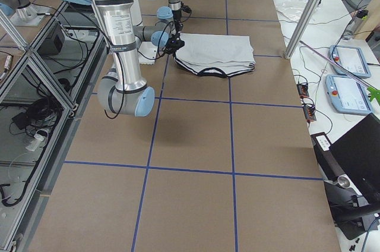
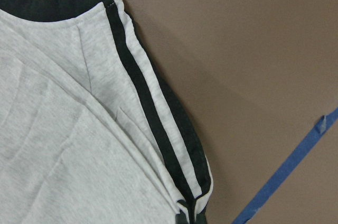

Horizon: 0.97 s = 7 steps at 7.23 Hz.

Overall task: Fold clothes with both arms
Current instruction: 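Close both grippers on the near edge of the folded shirt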

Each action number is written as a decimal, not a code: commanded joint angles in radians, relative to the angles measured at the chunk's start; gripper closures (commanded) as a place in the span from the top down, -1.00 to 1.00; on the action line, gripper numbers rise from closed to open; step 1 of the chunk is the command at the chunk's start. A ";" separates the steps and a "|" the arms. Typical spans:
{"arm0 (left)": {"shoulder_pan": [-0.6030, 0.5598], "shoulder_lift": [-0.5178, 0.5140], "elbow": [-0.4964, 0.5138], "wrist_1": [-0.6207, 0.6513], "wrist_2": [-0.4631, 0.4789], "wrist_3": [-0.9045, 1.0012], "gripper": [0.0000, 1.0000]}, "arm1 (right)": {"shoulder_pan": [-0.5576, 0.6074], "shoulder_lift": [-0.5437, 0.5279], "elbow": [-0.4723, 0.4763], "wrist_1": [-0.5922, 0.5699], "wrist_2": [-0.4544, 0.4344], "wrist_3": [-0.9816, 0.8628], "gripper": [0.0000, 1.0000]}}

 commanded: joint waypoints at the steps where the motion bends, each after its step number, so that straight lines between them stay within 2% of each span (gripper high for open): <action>1: -0.003 0.000 -0.075 0.052 -0.058 0.008 -1.00 | 0.000 -0.008 0.005 0.000 0.000 0.001 -1.00; 4: -0.005 0.009 -0.226 0.065 -0.123 0.008 -1.00 | -0.096 -0.122 0.173 -0.003 0.000 0.075 -1.00; 5: -0.002 0.000 -0.290 0.133 -0.126 0.008 -1.00 | -0.099 -0.155 0.254 -0.003 0.000 0.087 -1.00; 6: -0.020 -0.012 -0.336 0.220 -0.129 0.017 -1.00 | -0.021 -0.145 0.269 -0.003 0.005 0.084 -1.00; 7: -0.110 -0.050 -0.334 0.256 -0.131 0.090 -1.00 | 0.093 -0.122 0.254 -0.005 0.070 0.066 -1.00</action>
